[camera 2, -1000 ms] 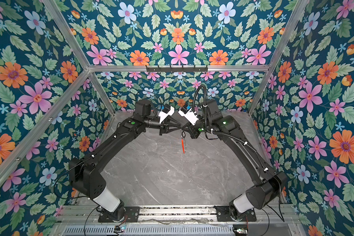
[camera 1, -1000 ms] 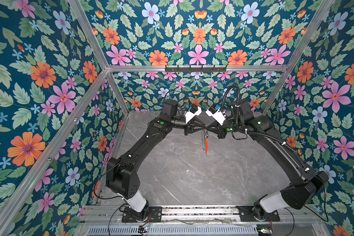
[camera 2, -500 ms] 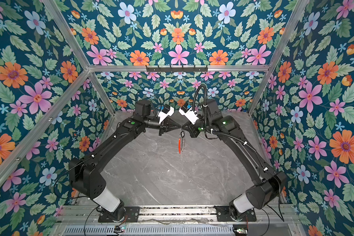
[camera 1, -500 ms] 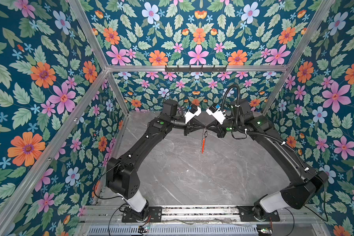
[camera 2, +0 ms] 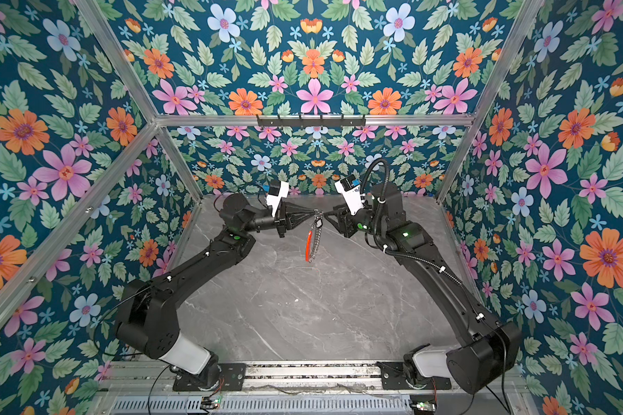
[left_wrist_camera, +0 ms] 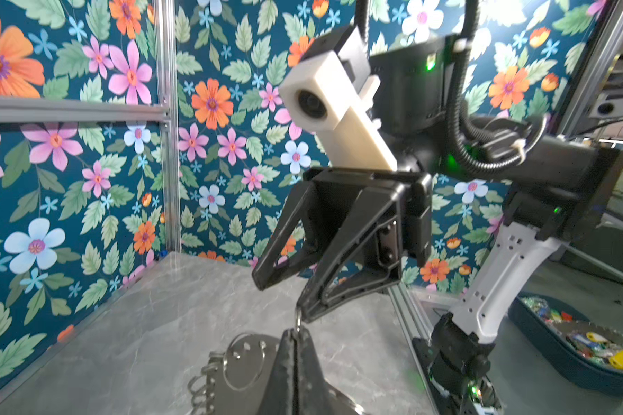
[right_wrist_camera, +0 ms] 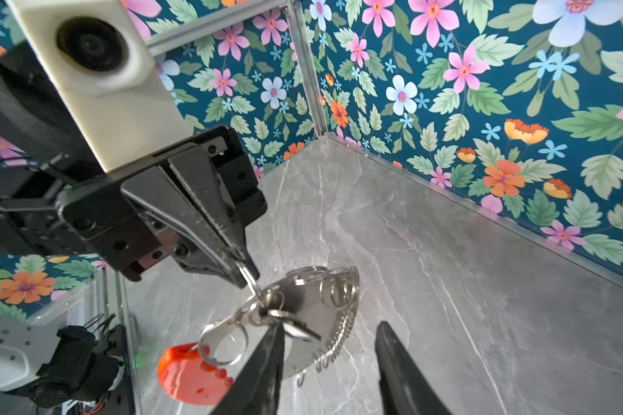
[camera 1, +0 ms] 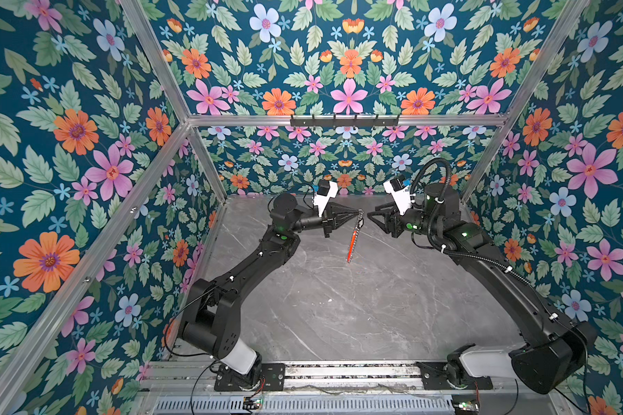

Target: Put the keys on the keyring

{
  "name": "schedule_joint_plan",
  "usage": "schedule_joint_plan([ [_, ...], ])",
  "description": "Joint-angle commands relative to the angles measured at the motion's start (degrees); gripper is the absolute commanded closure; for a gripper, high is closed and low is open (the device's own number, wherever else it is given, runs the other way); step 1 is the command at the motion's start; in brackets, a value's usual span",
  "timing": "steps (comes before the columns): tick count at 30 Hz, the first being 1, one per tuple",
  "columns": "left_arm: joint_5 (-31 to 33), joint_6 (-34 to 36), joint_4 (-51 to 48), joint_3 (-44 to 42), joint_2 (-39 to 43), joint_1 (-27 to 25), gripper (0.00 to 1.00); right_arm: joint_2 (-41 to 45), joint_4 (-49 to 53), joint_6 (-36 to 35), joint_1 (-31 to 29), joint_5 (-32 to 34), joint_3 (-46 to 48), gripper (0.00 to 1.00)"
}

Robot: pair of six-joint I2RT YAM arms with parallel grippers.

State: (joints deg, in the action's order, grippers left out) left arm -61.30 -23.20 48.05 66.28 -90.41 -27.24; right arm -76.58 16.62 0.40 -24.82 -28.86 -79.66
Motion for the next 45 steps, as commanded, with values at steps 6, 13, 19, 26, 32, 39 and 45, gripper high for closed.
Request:
schedule_joint_plan([
  [6, 4.68, -21.15, 31.66, -1.24, -3.09, 0.17, 1.00, -2.14, -6.43, 4.10, 0.04, -9.90, -1.53, 0.56],
  [13, 5.83, -23.18, 33.98, -0.22, -3.77, 0.09, 1.00, -3.78, -6.94, 5.29, 0.03, -12.30, -3.19, 0.57],
  [19, 6.41, -25.66, 37.06, 0.04, -5.21, 0.09, 1.00, -4.73, -7.47, 6.28, -0.48, -13.90, -4.80, 0.58],
  [26, 8.05, -26.27, 38.21, 0.78, -6.33, -0.01, 1.00, -5.55, -7.74, 6.57, -1.93, -14.03, -5.58, 0.76],
  [32, 9.45, -27.46, 40.25, 1.31, -7.98, -0.79, 1.00, -6.61, -8.14, 6.91, -2.56, -14.47, -6.55, 0.93],
  [39, 10.47, -28.64, 42.74, 1.22, -9.56, -1.98, 1.00, -8.27, -7.84, 7.07, -3.13, -15.16, -8.12, 1.00],
  [45, 10.59, -29.29, 44.22, 1.27, -10.04, -2.07, 1.00, -8.60, -5.24, 5.80, -3.22, -14.18, -8.61, 0.98],
])
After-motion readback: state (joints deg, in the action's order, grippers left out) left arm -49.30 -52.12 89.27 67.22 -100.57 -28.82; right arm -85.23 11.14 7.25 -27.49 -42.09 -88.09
